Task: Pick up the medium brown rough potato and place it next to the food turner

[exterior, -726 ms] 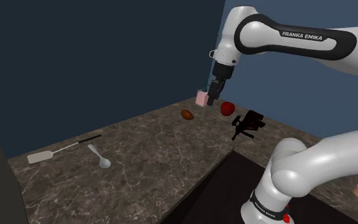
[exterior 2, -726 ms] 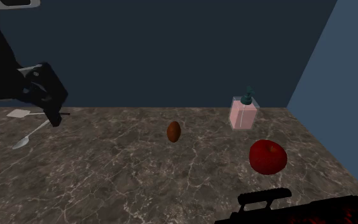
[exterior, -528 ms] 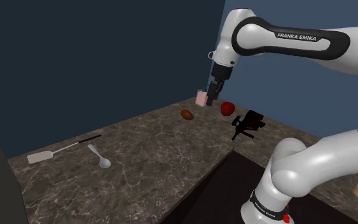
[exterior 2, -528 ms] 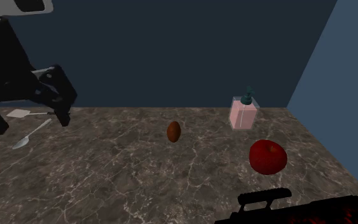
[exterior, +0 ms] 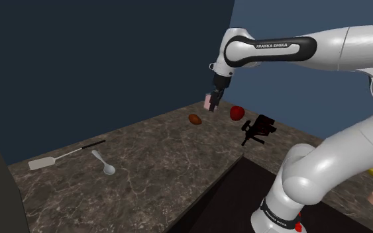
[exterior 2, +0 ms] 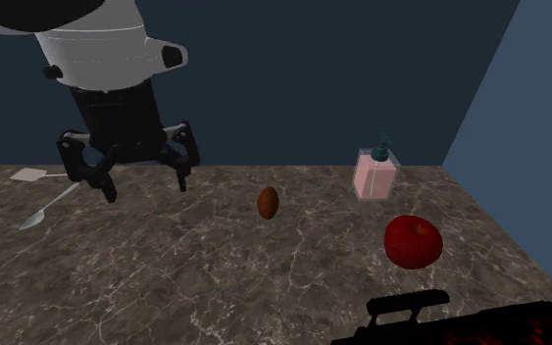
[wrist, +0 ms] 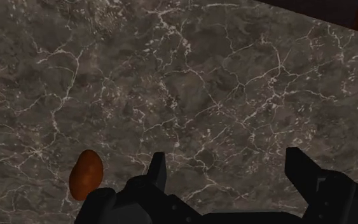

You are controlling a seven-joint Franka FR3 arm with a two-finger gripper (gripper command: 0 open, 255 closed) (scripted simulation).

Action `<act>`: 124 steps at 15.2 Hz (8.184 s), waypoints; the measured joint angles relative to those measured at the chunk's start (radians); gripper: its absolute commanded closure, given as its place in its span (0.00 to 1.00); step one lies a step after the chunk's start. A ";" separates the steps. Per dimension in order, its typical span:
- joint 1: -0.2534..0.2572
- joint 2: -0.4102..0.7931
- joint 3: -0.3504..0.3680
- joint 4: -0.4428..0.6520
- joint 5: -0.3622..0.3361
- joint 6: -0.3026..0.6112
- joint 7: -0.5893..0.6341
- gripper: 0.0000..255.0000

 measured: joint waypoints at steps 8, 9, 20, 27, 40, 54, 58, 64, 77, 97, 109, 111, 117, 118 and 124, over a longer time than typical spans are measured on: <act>0.003 0.279 -0.124 0.120 0.041 0.131 -0.206 0.00; 0.003 0.322 -0.137 0.146 0.055 0.143 -0.234 0.00; -0.069 0.776 -0.195 0.482 0.243 0.179 -0.522 0.00; -0.146 1.007 -0.171 0.695 0.324 0.162 -0.619 0.00; -0.148 1.038 -0.161 0.663 0.341 0.223 -0.632 1.00; -0.146 1.020 -0.166 0.676 0.332 0.194 -0.626 1.00; -0.145 1.003 -0.171 0.705 0.322 0.149 -0.616 1.00; -0.145 0.980 -0.178 0.750 0.309 0.084 -0.604 1.00; -0.142 0.936 -0.186 0.851 0.286 -0.055 -0.574 1.00; 0.165 0.838 -0.065 0.735 0.232 0.017 -0.160 1.00; 0.309 0.967 0.015 0.927 0.234 -0.019 0.080 1.00; 0.330 1.005 0.026 0.980 0.235 -0.032 0.117 1.00; 0.359 1.035 0.038 0.978 0.235 0.005 0.154 1.00; 0.361 1.038 0.039 0.969 0.236 0.016 0.154 1.00; 0.364 1.051 0.042 0.911 0.241 0.087 0.146 1.00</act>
